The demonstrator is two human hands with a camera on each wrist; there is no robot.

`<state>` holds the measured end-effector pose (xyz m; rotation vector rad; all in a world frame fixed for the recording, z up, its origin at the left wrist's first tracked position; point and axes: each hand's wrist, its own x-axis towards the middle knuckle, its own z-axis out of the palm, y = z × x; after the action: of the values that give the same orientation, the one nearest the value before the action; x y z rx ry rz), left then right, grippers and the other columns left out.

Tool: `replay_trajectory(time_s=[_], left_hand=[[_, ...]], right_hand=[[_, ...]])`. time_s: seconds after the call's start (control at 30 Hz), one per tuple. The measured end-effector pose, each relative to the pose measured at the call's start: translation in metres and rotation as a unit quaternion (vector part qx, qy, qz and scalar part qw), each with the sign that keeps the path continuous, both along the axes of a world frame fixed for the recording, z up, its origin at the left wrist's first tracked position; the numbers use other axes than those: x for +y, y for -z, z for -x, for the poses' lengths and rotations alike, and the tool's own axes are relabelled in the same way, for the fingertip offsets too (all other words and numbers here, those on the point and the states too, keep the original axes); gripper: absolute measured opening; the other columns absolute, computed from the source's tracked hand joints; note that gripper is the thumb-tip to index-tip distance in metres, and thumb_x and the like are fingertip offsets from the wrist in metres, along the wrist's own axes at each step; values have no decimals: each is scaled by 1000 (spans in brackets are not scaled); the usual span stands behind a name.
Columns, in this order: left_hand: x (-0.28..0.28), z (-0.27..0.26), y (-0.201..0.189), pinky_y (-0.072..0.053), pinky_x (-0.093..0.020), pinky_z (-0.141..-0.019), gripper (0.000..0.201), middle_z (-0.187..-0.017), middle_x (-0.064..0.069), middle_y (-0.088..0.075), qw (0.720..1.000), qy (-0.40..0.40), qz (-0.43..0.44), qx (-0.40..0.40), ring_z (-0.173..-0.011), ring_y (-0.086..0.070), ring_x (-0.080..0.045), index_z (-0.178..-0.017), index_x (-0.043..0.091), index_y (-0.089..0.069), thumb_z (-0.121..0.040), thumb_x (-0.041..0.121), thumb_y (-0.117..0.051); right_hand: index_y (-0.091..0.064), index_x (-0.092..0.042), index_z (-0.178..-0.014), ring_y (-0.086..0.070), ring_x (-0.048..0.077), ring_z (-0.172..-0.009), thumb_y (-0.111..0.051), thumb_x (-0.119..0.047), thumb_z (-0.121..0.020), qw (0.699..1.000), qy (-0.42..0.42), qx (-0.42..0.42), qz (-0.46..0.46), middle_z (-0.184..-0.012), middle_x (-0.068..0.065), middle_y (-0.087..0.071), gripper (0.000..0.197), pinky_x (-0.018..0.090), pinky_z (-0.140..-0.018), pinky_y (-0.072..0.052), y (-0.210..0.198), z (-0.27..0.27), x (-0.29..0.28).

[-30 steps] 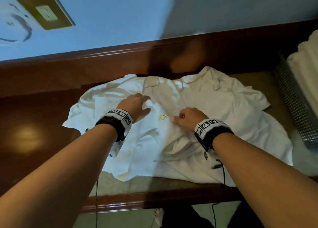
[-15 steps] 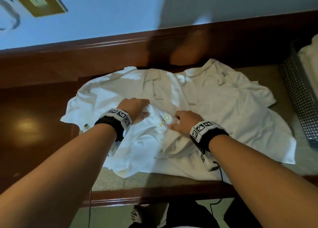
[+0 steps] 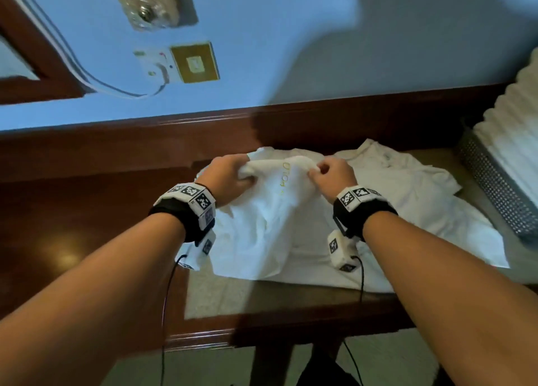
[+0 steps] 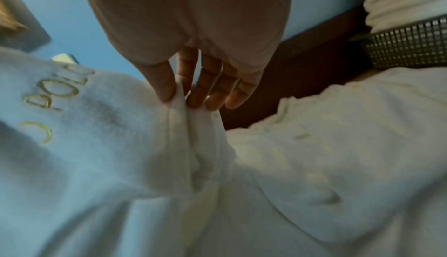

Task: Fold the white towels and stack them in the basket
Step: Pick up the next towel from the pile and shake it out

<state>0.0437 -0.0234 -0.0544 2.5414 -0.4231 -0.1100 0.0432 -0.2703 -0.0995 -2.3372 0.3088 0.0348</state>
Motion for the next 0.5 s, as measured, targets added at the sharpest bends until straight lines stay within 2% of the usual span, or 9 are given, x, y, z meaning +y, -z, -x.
replay_trajectory(time_s=[0.1,0.17,0.2,0.3,0.37,0.4,0.47,0.5], left_hand=[[51,33,-29,-49,-38,-68,33,-67,1,-60,998,35,-29,42,-68,-59,-23,-74,16,-63,-82,47,-73],[77,51,-52,-46,-32,-64,42,-68,-3,-62,994,57,-55,78,-64,-56,-16,-75,16,-69,-86,56,-71],[88,55,-63,-46,-31,-65,42,-70,-4,-65,995,58,-44,71,-65,-57,-14,-78,15,-72,-87,56,-69],[115,56,-104,-49,-32,-75,25,-85,3,-68,997,6,49,-58,-74,-59,-13,-103,18,-73,-91,40,-71],[121,61,-137,-43,-25,-80,41,-103,6,-63,988,8,124,-96,-76,-55,-8,-128,23,-64,-90,33,-74],[120,65,-152,-41,-17,-80,47,-108,9,-60,983,37,153,-98,-80,-55,-5,-134,26,-59,-89,29,-75],[114,78,-178,-38,-3,-80,43,-109,15,-63,971,113,193,-85,-90,-57,7,-129,27,-60,-91,13,-73],[111,81,-187,-39,-3,-81,39,-107,9,-66,964,142,211,-75,-91,-58,7,-126,23,-63,-91,9,-73]], right_hand=[[-65,-17,-90,-60,27,-86,-62,-24,-90,995,-10,-99,2,-84,4,-65,8,36,-75,-50,-67,4,43],[-66,-15,-97,-56,22,-84,-60,-19,-92,986,-35,-162,-16,-86,2,-62,9,30,-73,-44,-115,8,74],[-65,-14,-97,-55,20,-82,-59,-17,-91,980,-57,-186,-29,-86,1,-60,9,27,-71,-41,-139,13,91],[-59,-26,-83,-52,20,-75,-55,-11,-85,961,-166,-220,-29,-80,2,-58,15,29,-67,-40,-195,34,138],[-57,-30,-78,-52,16,-76,-52,-5,-85,947,-225,-228,12,-80,-2,-57,26,30,-70,-41,-224,52,160],[-58,-31,-78,-51,11,-75,-54,-4,-86,941,-242,-236,23,-79,-7,-56,28,28,-70,-41,-237,62,168],[-64,-24,-85,-48,-1,-73,-60,-4,-88,928,-262,-260,35,-76,-14,-53,20,22,-69,-39,-261,78,176],[-66,-18,-90,-47,-4,-70,-62,-5,-88,924,-264,-272,54,-73,-15,-51,14,18,-67,-38,-273,86,178]])
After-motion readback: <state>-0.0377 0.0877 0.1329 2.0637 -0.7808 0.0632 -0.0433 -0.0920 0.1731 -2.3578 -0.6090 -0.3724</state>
